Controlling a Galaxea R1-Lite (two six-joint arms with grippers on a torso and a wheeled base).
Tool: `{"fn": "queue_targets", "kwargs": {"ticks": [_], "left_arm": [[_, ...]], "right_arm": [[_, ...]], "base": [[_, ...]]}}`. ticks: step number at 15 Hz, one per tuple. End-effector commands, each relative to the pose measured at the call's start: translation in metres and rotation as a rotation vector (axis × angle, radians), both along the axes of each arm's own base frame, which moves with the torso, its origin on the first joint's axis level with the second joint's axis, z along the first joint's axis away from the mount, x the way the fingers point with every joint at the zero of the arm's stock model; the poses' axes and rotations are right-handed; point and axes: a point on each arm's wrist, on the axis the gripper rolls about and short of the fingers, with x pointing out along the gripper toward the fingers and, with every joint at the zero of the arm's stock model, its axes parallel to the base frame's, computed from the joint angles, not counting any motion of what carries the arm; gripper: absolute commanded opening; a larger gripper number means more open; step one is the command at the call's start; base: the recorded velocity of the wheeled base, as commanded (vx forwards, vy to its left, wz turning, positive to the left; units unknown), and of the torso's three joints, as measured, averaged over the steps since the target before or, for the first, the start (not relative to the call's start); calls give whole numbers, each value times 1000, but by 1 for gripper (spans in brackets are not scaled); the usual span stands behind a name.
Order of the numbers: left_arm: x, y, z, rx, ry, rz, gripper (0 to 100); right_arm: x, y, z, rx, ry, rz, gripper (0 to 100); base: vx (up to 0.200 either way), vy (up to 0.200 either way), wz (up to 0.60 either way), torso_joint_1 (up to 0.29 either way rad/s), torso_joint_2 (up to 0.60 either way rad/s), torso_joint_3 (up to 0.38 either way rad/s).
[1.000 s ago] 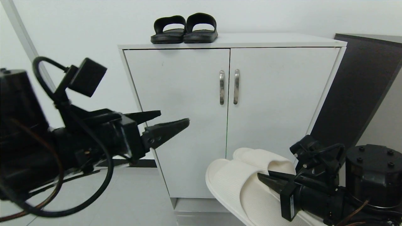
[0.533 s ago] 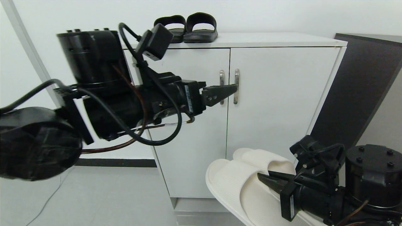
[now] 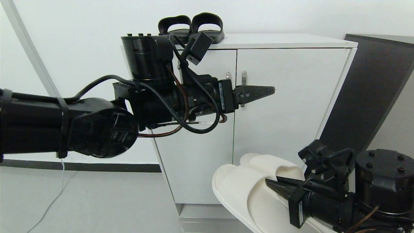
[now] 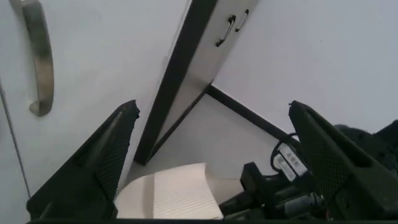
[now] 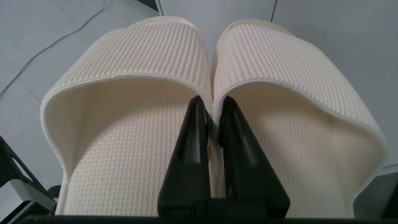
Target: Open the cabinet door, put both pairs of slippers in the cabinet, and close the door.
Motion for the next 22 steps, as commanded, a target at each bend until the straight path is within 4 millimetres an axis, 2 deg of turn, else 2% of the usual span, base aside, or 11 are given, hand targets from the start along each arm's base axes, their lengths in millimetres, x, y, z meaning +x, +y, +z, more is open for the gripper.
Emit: {"fn": "queue_targets", "kwargs": {"ticks": [1, 4, 11, 18, 22], "left_arm": [[8, -4, -3, -1, 8, 6, 100], [23, -12, -2, -12, -5, 99, 100], [60, -16, -13, 27, -12, 240, 100], [78, -27, -20, 38, -2, 235, 100], [80, -30, -25, 41, 7, 229, 100]], "right_arm": [[0, 1, -1, -3, 2, 1, 0], [1, 1, -2, -7, 4, 1, 0], [1, 1, -2, -8, 5, 3, 0], [1, 1, -2, -7, 4, 3, 0], [0, 1, -4, -15, 8, 3, 0]], "base": [[0, 0, 0, 0, 0, 0], [0, 0, 0, 0, 0, 0], [0, 0, 0, 0, 0, 0], [0, 0, 0, 0, 0, 0], [0, 0, 0, 0, 0, 0]]}}
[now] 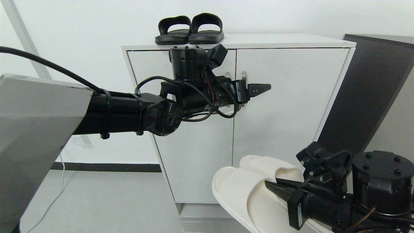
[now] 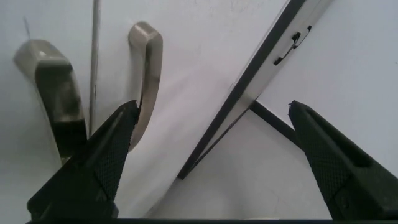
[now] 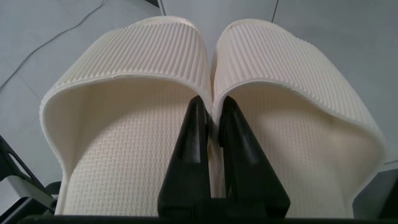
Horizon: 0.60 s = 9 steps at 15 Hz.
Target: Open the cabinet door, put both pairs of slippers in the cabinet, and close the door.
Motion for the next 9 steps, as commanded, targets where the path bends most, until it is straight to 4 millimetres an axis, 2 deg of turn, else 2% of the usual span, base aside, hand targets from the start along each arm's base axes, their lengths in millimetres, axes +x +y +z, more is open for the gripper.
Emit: {"fn": "queue_targets", "kwargs": {"ticks": [1, 4, 9], "left_arm": [[1, -1, -3, 2, 6, -1, 0], [-5, -1, 0, 2, 3, -10, 0], [-36, -12, -5, 1, -3, -70, 0]], "right_arm": [[0, 0, -1, -1, 2, 0, 0], [-3, -2, -3, -10, 13, 14, 0], [-13, -5, -3, 3, 31, 101, 0]], "base": [[0, 0, 0, 0, 0, 0], [0, 0, 0, 0, 0, 0], [0, 0, 0, 0, 0, 0]]}}
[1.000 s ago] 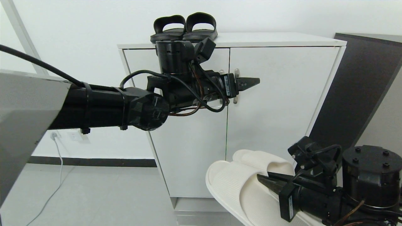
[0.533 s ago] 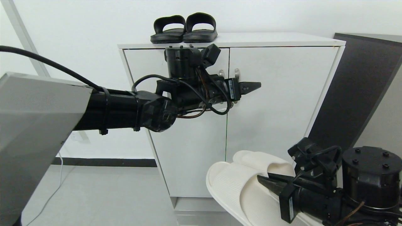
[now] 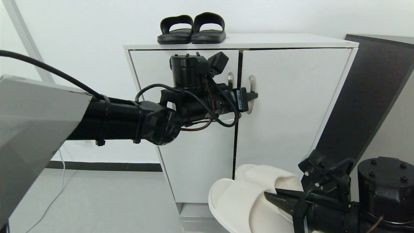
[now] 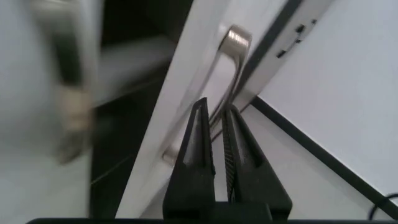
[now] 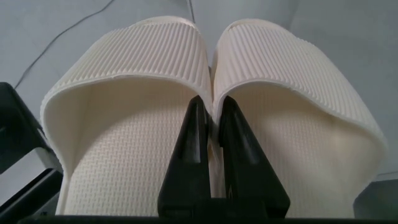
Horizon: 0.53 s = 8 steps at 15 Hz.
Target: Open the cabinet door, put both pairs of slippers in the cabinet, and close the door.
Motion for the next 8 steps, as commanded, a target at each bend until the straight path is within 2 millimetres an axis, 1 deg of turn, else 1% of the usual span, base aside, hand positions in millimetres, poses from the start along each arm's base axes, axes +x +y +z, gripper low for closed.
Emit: {"fn": "queue_targets", "kwargs": {"ticks": [1, 5, 8], "left_arm": [[-15, 2, 5, -9, -9, -18, 0], [-29, 13, 2, 2, 4, -18, 0], [-48, 23, 4, 5, 6, -29, 0]], "right_arm": [[-3, -1, 0, 2, -1, 12, 0], [-5, 0, -1, 0, 1, 21, 0], [-9, 3, -2, -6, 7, 44, 0]], "base": [[0, 0, 0, 0, 0, 0], [0, 0, 0, 0, 0, 0], [0, 0, 0, 0, 0, 0]]}}
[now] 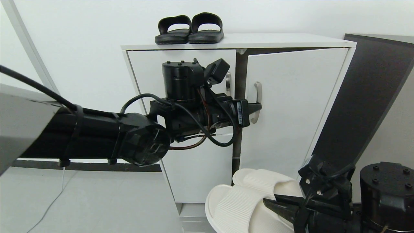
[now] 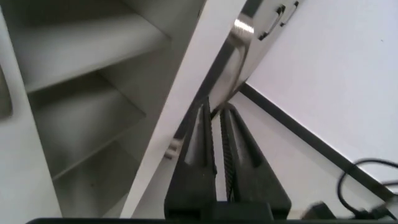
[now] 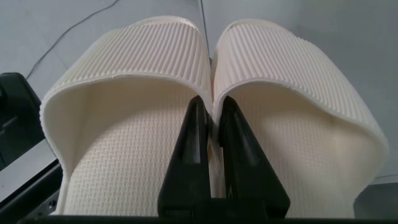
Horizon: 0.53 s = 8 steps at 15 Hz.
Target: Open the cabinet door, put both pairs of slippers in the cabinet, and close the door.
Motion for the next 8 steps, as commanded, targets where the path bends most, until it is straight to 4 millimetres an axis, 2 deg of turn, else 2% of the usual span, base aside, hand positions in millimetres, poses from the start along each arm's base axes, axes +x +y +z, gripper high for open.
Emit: {"fn": "queue_targets", "kwargs": {"ticks": [1, 4, 8], "left_arm": [[-16, 11, 11, -10, -15, -4, 0], [-35, 26, 22, -41, -45, -7, 0], [-22, 38, 18, -37, -36, 43, 0]], "right_arm": [[-1, 1, 0, 0, 0, 8, 0], [-6, 2, -3, -10, 2, 28, 0], [-13, 5, -5, -19, 6, 57, 0]], "base": [[0, 0, 0, 0, 0, 0], [0, 0, 0, 0, 0, 0], [0, 0, 0, 0, 0, 0]]}}
